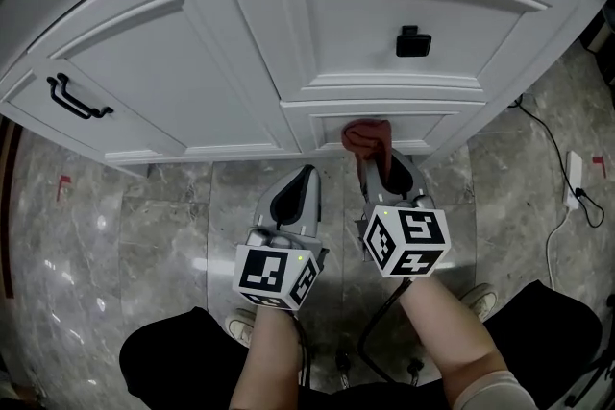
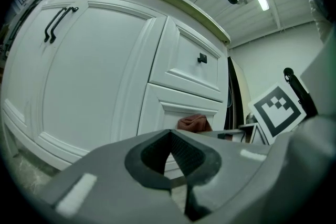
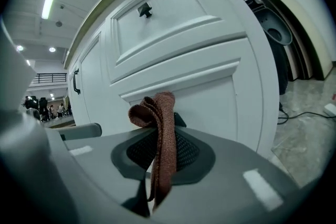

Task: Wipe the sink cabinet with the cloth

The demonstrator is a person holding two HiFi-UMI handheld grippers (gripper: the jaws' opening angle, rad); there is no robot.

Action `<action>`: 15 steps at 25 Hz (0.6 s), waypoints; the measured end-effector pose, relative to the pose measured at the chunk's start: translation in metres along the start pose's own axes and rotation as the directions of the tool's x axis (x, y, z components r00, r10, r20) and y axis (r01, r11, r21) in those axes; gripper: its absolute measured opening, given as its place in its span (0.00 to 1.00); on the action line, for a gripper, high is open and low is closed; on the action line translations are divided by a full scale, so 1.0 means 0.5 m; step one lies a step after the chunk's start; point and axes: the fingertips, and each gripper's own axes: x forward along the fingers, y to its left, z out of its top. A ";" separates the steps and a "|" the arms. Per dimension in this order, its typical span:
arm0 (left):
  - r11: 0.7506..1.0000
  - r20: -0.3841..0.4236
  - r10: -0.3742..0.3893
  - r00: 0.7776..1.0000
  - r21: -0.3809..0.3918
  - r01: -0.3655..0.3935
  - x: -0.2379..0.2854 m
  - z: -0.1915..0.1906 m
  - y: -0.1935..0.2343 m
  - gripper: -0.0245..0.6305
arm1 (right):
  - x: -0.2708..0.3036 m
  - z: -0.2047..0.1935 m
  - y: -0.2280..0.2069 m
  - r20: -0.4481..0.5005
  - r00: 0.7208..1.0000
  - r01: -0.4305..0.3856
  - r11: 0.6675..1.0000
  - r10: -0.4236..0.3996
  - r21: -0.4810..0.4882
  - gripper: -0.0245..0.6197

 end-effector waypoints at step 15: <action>0.998 -0.034 -0.054 0.998 0.013 0.054 0.046 -0.029 -0.055 0.04 | 0.004 0.029 -0.122 0.035 0.997 0.073 0.997 -0.074 0.009 0.16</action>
